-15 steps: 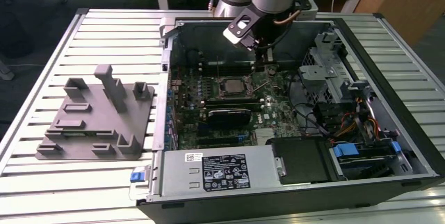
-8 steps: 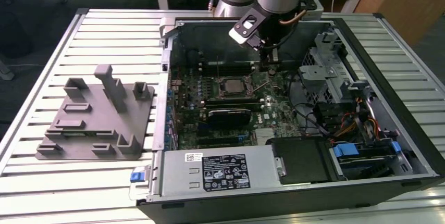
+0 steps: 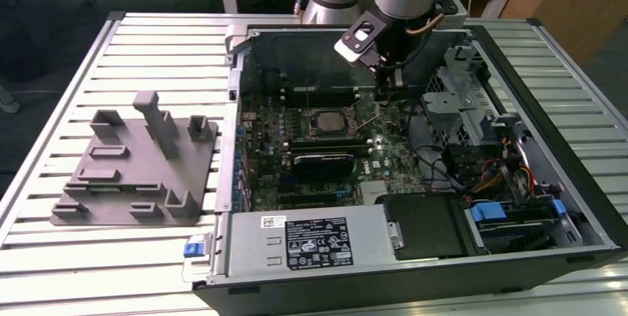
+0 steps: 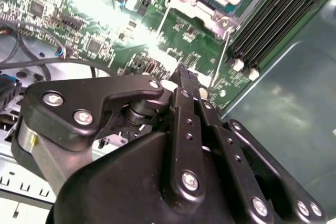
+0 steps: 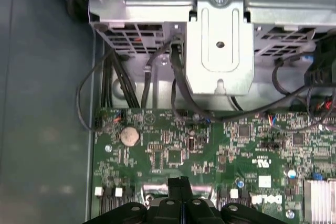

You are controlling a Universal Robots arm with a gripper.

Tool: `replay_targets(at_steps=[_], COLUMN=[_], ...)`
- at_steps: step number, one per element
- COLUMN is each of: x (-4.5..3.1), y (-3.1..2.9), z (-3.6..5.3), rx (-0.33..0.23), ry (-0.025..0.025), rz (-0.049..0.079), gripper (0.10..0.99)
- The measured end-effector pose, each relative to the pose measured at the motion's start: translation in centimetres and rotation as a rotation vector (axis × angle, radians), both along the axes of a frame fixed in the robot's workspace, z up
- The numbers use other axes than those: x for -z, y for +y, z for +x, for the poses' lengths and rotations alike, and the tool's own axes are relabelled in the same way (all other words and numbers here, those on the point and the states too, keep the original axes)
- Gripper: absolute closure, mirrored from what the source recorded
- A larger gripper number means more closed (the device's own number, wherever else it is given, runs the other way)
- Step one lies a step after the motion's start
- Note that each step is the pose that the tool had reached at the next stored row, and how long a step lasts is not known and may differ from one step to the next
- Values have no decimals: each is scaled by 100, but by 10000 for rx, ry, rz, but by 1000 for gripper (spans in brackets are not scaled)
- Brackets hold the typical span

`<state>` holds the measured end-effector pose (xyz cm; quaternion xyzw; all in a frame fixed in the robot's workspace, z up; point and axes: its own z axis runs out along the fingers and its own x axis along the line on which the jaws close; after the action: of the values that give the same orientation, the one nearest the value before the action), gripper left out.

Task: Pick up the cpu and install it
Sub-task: 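Close the cpu cover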

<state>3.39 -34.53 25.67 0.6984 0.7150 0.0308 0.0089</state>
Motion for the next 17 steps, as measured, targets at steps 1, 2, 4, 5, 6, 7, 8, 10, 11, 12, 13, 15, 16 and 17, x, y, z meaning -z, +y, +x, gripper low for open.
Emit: replay_targets(at_steps=[1, 2, 4, 5, 6, 7, 8, 10, 11, 12, 13, 15, 16, 17], x=[0, 0, 0, 0, 0, 1, 3, 17, 29, 44, 58, 81, 87, 89], y=[0, 0, 0, 0, 0, 0, 0, 0, 0, 0, 0, 0, 0, 0], z=[19, 38, 75, 95, 112, 129, 141, 154, 156, 159, 161, 167, 170, 171], rx=[-1, -1, 1, 0, 0, -1, -1, -1, 0, 0, 0, -1, -1, 0], ry=[0, 0, 1, 1, 1, 1, 1, 1, 2, 2, 1, 1, 1, 1], rz=[-1, -1, 0, -1, -1, 0, 0, -2, -2, -2, -2, 0, 0, -2], gripper=[980, 980, 980, 980, 980, 980, 980, 980, 980, 980, 980, 980, 980, 980])
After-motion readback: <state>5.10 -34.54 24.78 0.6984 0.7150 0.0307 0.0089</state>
